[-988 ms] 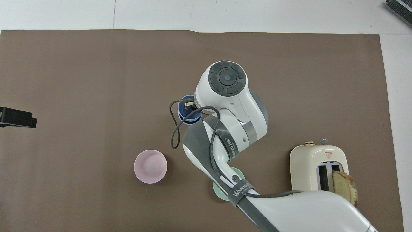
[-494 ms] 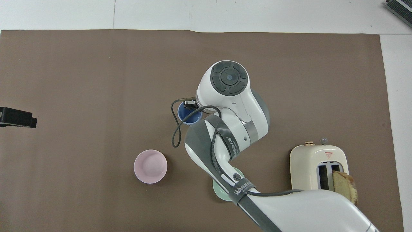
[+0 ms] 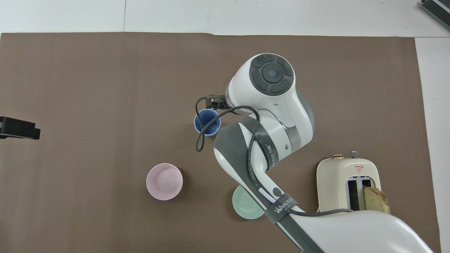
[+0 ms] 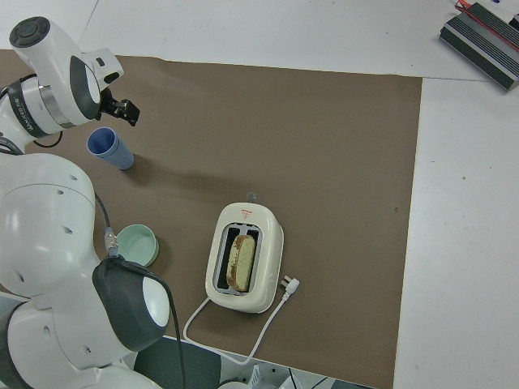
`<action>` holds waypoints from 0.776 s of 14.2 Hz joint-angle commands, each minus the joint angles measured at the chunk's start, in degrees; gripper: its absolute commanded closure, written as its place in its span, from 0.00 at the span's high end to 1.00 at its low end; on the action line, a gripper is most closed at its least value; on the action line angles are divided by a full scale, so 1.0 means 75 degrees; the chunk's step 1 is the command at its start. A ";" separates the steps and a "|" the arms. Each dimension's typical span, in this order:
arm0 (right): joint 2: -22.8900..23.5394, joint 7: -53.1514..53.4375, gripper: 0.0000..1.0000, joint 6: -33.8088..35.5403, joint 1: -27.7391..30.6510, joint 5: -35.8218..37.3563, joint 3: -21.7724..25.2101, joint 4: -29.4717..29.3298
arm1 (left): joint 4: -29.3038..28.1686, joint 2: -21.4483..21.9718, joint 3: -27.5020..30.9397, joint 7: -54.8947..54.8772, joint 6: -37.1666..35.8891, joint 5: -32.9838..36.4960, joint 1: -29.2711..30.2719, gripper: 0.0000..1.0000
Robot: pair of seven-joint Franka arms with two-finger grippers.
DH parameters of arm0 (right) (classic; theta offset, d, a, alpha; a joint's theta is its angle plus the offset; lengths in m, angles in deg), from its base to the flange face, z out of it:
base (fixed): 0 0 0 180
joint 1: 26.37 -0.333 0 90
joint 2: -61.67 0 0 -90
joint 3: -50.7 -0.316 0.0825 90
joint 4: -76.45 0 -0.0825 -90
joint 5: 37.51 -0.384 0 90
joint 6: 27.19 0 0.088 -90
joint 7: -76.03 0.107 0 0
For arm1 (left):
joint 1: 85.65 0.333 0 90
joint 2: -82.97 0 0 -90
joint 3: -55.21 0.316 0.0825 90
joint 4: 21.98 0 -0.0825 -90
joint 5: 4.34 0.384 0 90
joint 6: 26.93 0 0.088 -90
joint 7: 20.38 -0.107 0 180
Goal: Stack blue cups with both arms
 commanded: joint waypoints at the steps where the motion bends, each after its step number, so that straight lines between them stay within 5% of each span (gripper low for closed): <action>1: -0.0449 -0.0245 1.00 0.0321 0.0492 0.0018 -0.0050 -0.0029 | 0.0078 0.0000 -0.0032 -0.0039 -0.0141 0.0044 0.0071 1.00; 11: -0.1516 -0.2060 1.00 0.1971 0.1699 0.0920 0.0125 -0.0029 | 0.0078 0.0000 -0.0032 -0.0039 -0.0141 0.0044 0.0070 1.00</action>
